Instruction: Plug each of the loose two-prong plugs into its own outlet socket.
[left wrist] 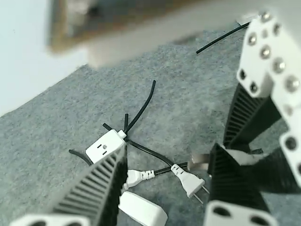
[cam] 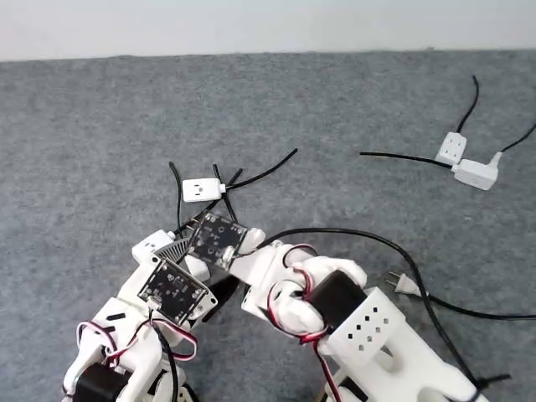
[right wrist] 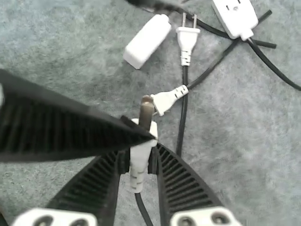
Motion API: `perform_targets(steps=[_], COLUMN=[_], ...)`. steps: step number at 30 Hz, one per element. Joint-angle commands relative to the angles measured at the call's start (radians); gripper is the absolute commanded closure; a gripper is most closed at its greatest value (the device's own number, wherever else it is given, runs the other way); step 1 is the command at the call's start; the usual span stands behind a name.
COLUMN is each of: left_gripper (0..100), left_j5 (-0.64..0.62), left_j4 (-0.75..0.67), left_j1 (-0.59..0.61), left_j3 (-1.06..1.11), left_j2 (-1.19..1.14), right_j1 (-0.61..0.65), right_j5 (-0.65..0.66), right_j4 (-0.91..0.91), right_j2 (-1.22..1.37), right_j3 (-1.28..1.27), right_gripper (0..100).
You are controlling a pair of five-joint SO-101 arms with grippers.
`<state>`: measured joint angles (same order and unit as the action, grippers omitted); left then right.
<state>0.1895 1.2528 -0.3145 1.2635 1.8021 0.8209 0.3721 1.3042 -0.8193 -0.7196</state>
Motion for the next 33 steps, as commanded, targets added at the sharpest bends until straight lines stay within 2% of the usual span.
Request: perform_targets(steps=[1, 9, 12, 33], left_gripper=[73, 73, 73, 73], left_j5=[0.023, 0.025, 0.025, 0.023], left_j4=[-0.009, -0.012, -0.012, 0.025], left_j1=[0.008, 0.008, 0.008, 0.008], left_j3=[0.021, 0.027, 0.027, -0.091], left_j2=[0.008, 0.008, 0.008, 0.009], right_j1=[-0.047, -0.042, -0.004, 0.002], right_j5=[0.011, 0.008, 0.005, 0.011], right_j4=[-0.007, 0.016, 0.039, -0.021], right_j2=[-0.031, -0.033, -0.033, -0.022], right_j3=[0.069, 0.086, 0.1, 0.046], right_gripper=[99.1, 99.1, 99.1, 99.1])
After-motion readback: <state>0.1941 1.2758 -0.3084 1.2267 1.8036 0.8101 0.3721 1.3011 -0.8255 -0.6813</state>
